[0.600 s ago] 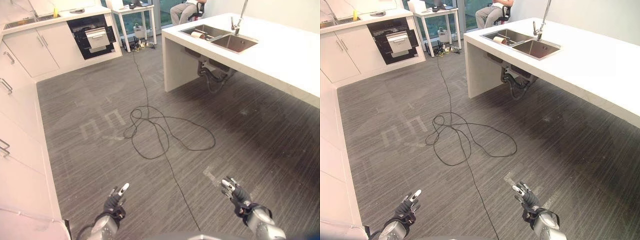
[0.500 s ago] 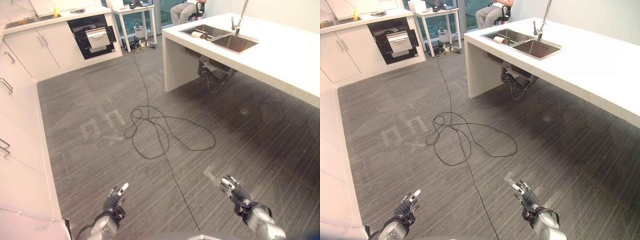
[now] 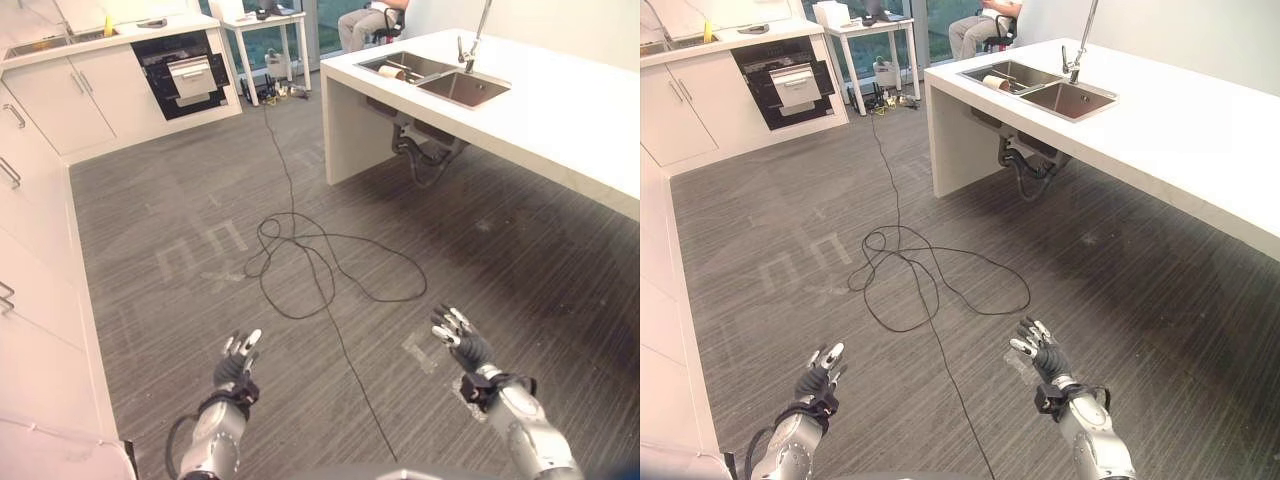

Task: Place the dishes in the dishwasher.

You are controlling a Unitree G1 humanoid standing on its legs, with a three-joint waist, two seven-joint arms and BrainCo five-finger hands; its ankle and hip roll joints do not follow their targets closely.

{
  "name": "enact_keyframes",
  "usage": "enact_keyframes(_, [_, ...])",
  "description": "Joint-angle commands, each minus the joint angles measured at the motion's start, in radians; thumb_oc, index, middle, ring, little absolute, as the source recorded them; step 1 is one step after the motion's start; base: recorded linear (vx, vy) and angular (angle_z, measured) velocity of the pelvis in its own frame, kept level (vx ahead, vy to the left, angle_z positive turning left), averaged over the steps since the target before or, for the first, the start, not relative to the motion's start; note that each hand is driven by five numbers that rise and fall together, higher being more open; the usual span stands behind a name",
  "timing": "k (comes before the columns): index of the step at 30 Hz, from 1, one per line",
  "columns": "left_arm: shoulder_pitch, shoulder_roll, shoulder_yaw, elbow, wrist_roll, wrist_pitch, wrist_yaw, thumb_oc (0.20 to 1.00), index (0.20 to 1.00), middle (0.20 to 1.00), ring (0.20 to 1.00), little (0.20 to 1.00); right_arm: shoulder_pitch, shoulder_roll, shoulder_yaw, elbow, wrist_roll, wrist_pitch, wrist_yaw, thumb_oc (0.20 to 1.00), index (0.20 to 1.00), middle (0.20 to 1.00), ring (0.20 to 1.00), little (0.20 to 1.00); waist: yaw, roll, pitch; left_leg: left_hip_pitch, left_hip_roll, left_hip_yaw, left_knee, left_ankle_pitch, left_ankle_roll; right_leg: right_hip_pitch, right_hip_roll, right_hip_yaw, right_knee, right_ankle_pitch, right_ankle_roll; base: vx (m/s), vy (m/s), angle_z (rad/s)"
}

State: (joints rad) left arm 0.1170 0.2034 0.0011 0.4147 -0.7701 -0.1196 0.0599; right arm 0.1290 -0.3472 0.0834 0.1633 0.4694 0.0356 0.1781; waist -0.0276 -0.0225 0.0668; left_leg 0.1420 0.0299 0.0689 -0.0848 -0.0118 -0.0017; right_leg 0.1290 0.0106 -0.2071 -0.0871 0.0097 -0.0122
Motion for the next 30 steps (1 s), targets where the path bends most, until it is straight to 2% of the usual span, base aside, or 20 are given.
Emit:
enact_keyframes(1, [-0.068,0.036,0.024,0.017,-0.031,-0.063,0.010,1.000,1.000,1.000,1.000,1.000,-0.041,0.003,-0.024,-0.047,0.005,-0.044,0.020,1.000,1.000,1.000,1.000,1.000,-0.019,-0.006,0.014,-0.003,0.117,0.054,0.007,0.063,-0.080,0.006,-0.054,0.053,0.007,0.024,0.051,0.05,-0.170,0.00])
enact_keyframes(2, [-0.068,0.036,0.024,0.014,-0.030,-0.064,0.010,1.000,1.000,1.000,1.000,1.000,-0.041,0.003,-0.024,-0.048,0.006,-0.045,0.022,1.000,1.000,1.000,1.000,1.000,-0.019,-0.007,0.016,-0.002,0.117,0.054,0.010,0.063,-0.081,0.007,-0.053,0.054,0.008,0.023,0.050,0.05,-0.223,-0.02])
enact_keyframes(3, [-0.055,0.039,0.033,-0.018,-0.036,-0.074,0.006,1.000,1.000,1.000,1.000,1.000,-0.040,-0.013,-0.029,-0.069,0.001,-0.049,0.043,1.000,1.000,1.000,1.000,1.000,-0.018,-0.022,0.036,-0.037,0.114,0.052,0.137,0.052,-0.078,-0.003,-0.056,0.066,0.028,0.020,0.038,0.02,-0.225,-0.03])
enact_keyframes(6, [-0.013,0.052,0.051,-0.078,-0.047,-0.085,-0.026,1.000,1.000,1.000,1.000,1.000,-0.034,-0.037,-0.036,-0.099,0.001,-0.072,0.082,1.000,1.000,1.000,1.000,1.000,-0.010,-0.054,0.088,-0.208,0.120,0.049,0.512,0.098,-0.068,-0.013,-0.053,0.099,0.064,0.022,0.000,0.12,-0.235,-0.15])
enact_keyframes(8, [0.008,0.052,0.056,-0.094,-0.041,-0.074,-0.035,1.000,1.000,1.000,1.000,1.000,-0.031,-0.034,-0.040,-0.100,0.003,-0.076,0.087,1.000,1.000,1.000,1.000,1.000,0.007,-0.044,0.115,-0.260,0.127,0.072,0.445,0.128,-0.073,0.018,-0.037,0.115,0.069,0.002,0.005,0.34,-0.001,-0.36])
enact_keyframes(10, [0.039,0.062,0.037,-0.129,-0.008,-0.067,-0.020,1.000,1.000,1.000,1.000,1.000,-0.017,-0.040,-0.050,-0.123,0.003,-0.069,0.090,1.000,1.000,1.000,1.000,1.000,0.029,-0.006,0.111,-0.264,0.138,0.106,0.169,0.194,-0.089,0.078,-0.021,0.105,0.042,-0.042,0.023,0.52,0.261,-0.05])
enact_keyframes(11, [0.062,0.069,0.030,-0.147,-0.003,-0.065,-0.018,1.000,1.000,1.000,1.000,1.000,-0.002,-0.050,-0.059,-0.137,0.009,-0.072,0.096,1.000,1.000,1.000,1.000,1.000,0.045,0.011,0.109,-0.270,0.136,0.108,0.043,0.254,-0.102,0.119,-0.015,0.107,0.031,-0.063,0.031,0.48,0.254,0.01])
enact_keyframes(13, [0.105,0.073,0.041,-0.160,-0.018,-0.071,-0.038,1.000,1.000,1.000,1.000,1.000,0.019,-0.055,-0.067,-0.145,-0.002,-0.087,0.106,1.000,1.000,1.000,1.000,1.000,0.073,0.021,0.101,-0.319,0.133,0.053,-0.002,0.308,-0.115,0.176,-0.006,0.142,0.027,-0.105,0.028,0.57,0.299,-0.04])
enact_keyframes(15, [0.121,0.068,0.060,-0.158,-0.010,-0.068,-0.053,1.000,1.000,1.000,1.000,1.000,0.020,-0.071,-0.062,-0.147,-0.008,-0.086,0.098,1.000,1.000,1.000,1.000,1.000,0.083,0.013,0.091,-0.317,0.121,0.073,0.004,0.270,-0.101,0.199,-0.025,0.151,0.037,-0.129,0.036,0.57,0.337,-0.38])
enact_keyframes(18, [0.109,0.090,0.055,-0.162,0.027,-0.050,-0.050,1.000,1.000,1.000,1.000,1.000,0.047,-0.063,-0.078,-0.169,0.035,-0.071,0.108,1.000,1.000,1.000,1.000,1.000,0.102,-0.019,0.058,-0.328,0.093,0.108,0.074,0.188,-0.053,0.221,-0.105,0.117,0.100,-0.146,0.083,0.57,0.383,-0.47])
enact_keyframes(20, [0.094,0.111,0.049,-0.182,0.047,-0.037,-0.063,1.000,1.000,1.000,1.000,1.000,0.055,-0.042,-0.075,-0.184,0.036,-0.075,0.092,1.000,1.000,1.000,1.000,1.000,0.114,-0.053,0.041,-0.333,0.043,0.105,0.111,0.153,-0.015,0.212,-0.162,0.093,0.166,-0.061,0.138,0.46,0.341,-0.18])
enact_keyframes(21, [0.079,0.120,0.047,-0.197,0.056,-0.028,-0.069,1.000,1.000,1.000,1.000,1.000,0.049,-0.035,-0.069,-0.195,0.046,-0.076,0.088,1.000,1.000,1.000,1.000,1.000,0.119,-0.065,0.030,-0.315,0.015,0.104,0.106,0.141,0.008,0.185,-0.200,0.082,0.255,0.033,0.160,0.43,0.385,0.19])
enact_keyframes(22, [0.067,0.125,0.041,-0.207,0.068,-0.021,-0.067,1.000,1.000,1.000,1.000,1.000,0.040,-0.019,-0.060,-0.196,0.037,-0.080,0.083,1.000,1.000,1.000,1.000,1.000,0.121,-0.057,0.020,-0.289,0.000,0.103,0.090,0.133,0.021,0.144,-0.218,0.078,0.364,0.114,0.167,0.45,0.432,0.27])
enact_keyframes(23, [0.059,0.128,0.037,-0.209,0.073,-0.017,-0.069,1.000,1.000,1.000,1.000,1.000,0.035,-0.009,-0.054,-0.194,0.027,-0.087,0.080,1.000,1.000,1.000,1.000,1.000,0.121,-0.051,0.016,-0.271,-0.008,0.102,0.080,0.127,0.029,0.123,-0.228,0.077,0.434,0.145,0.170,0.50,0.492,0.26])
enact_keyframes(24, [0.037,0.141,0.029,-0.209,0.078,-0.003,-0.066,1.000,1.000,1.000,1.000,1.000,0.032,0.003,-0.036,-0.201,0.019,-0.092,0.070,1.000,1.000,1.000,1.000,1.000,0.110,-0.019,0.011,-0.227,-0.016,0.092,0.063,0.111,0.046,0.050,-0.228,0.091,0.631,0.203,0.173,0.50,0.484,0.13])
enact_keyframes(25, [0.027,0.146,0.023,-0.214,0.083,0.003,-0.059,1.000,1.000,1.000,1.000,1.000,0.030,0.008,-0.021,-0.205,0.014,-0.095,0.061,1.000,1.000,1.000,1.000,1.000,0.092,0.001,0.018,-0.179,-0.023,0.079,0.050,0.094,0.056,-0.054,-0.217,0.110,0.778,0.203,0.164,0.48,0.453,0.13])
enact_keyframes(26, [0.022,0.146,0.019,-0.219,0.085,0.004,-0.052,1.000,1.000,1.000,1.000,1.000,0.026,0.011,-0.009,-0.201,0.006,-0.101,0.056,1.000,1.000,1.000,1.000,1.000,0.077,0.015,0.023,-0.145,-0.025,0.068,0.039,0.083,0.060,-0.138,-0.202,0.116,0.828,0.193,0.150,0.38,0.292,0.28])
enact_keyframes(28, [0.017,0.147,0.018,-0.241,0.084,0.018,-0.043,1.000,1.000,1.000,1.000,1.000,0.025,0.005,0.001,-0.204,0.001,-0.101,0.047,1.000,1.000,1.000,1.000,1.000,0.057,0.018,0.027,-0.107,-0.040,0.039,0.019,0.077,0.062,-0.211,-0.158,0.082,0.746,0.129,0.120,0.36,0.105,0.55])
enact_keyframes(29, [0.011,0.153,0.019,-0.259,0.075,0.031,-0.045,1.000,1.000,1.000,1.000,1.000,0.028,-0.009,-0.009,-0.216,0.014,-0.096,0.044,1.000,1.000,1.000,1.000,1.000,0.045,0.014,0.031,-0.087,-0.049,0.012,0.009,0.072,0.060,-0.225,-0.131,0.046,0.649,0.087,0.113,0.45,-0.058,0.72])
enact_keyframes(30, [0.008,0.160,0.024,-0.272,0.081,0.037,-0.052,1.000,1.000,1.000,1.000,1.000,0.032,-0.015,-0.024,-0.218,0.029,-0.098,0.050,1.000,1.000,1.000,1.000,1.000,0.033,-0.001,0.036,-0.057,-0.064,0.003,-0.003,0.053,0.057,-0.255,-0.124,0.010,0.516,0.099,0.119,0.51,-0.109,0.97])
